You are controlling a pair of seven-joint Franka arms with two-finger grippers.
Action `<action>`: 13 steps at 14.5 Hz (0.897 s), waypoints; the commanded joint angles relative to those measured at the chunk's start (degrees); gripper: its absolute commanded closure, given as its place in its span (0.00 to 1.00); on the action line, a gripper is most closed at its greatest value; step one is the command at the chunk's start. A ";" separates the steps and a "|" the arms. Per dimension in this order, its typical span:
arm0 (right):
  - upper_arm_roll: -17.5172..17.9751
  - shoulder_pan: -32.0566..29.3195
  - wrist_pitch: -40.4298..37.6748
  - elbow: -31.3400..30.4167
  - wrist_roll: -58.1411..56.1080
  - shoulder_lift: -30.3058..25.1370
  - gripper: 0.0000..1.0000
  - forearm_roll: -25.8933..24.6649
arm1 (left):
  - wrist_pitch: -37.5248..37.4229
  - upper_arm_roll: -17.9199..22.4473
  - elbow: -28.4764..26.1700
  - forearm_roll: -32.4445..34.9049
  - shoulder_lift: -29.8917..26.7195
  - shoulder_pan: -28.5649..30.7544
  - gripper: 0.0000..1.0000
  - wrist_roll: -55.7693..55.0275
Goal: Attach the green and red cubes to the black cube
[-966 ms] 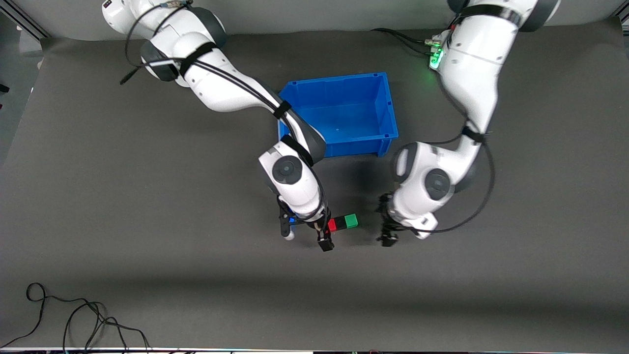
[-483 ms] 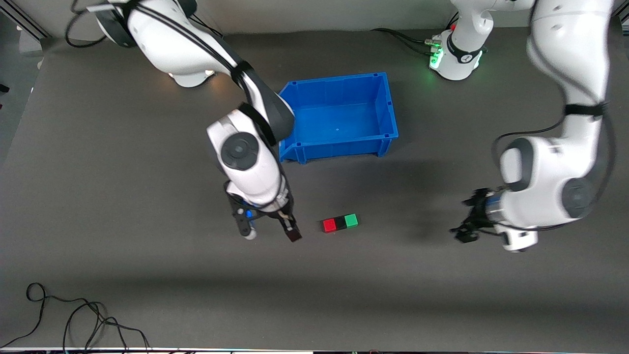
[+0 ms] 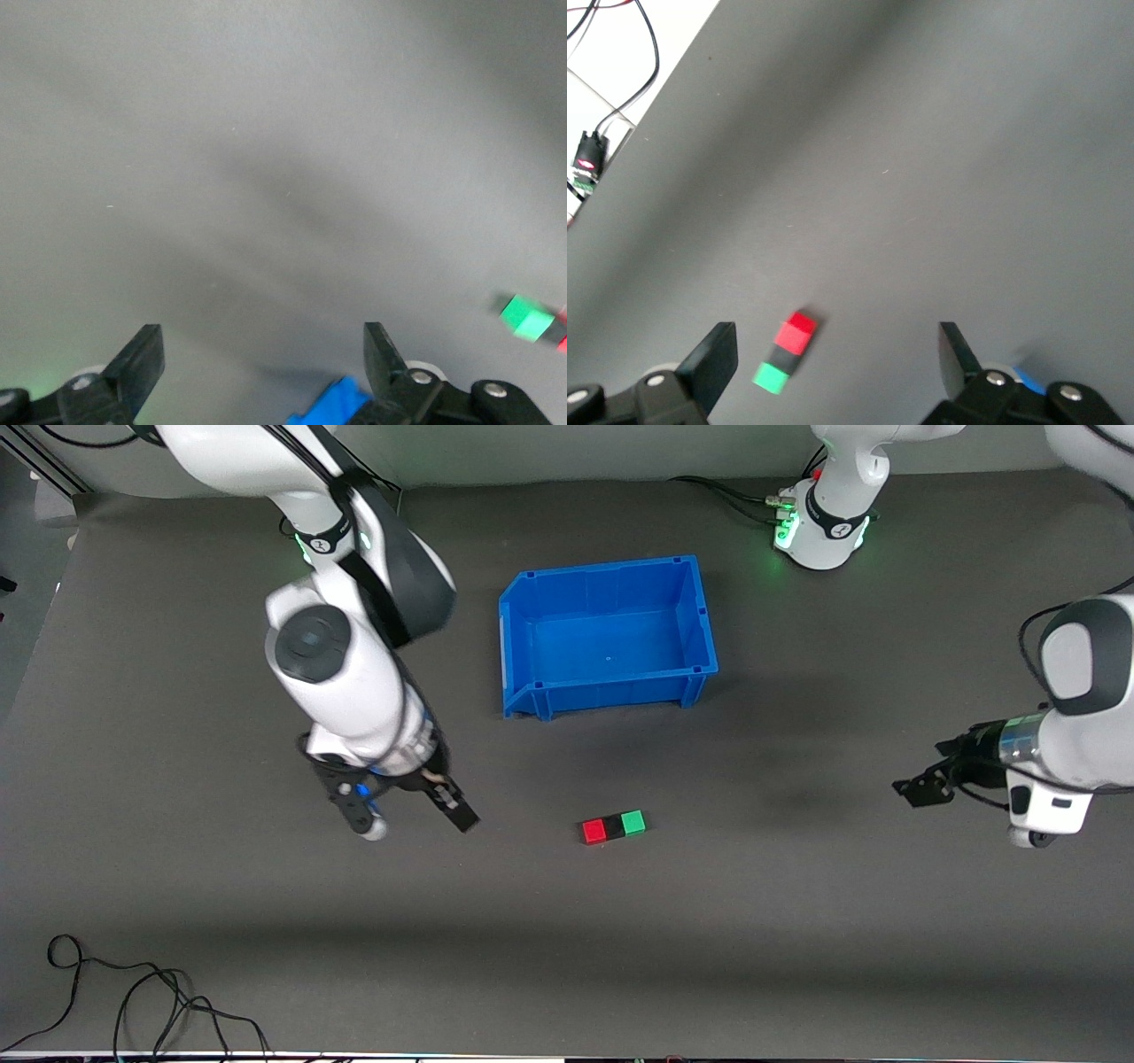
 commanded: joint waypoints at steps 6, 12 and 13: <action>-0.36 -10.55 -11.91 -18.77 -34.45 -25.28 0.00 -0.14 | -8.33 -0.52 3.45 5.90 -8.39 -0.18 0.00 25.78; 0.07 -20.57 -18.18 -21.06 -58.89 -34.33 0.00 -0.22 | -5.87 -1.13 1.61 5.99 -14.02 -0.62 0.00 32.81; 0.42 -20.93 -18.53 -22.20 -61.88 -36.53 0.00 -1.36 | -5.78 -1.31 1.52 6.16 -14.46 -0.62 0.00 32.81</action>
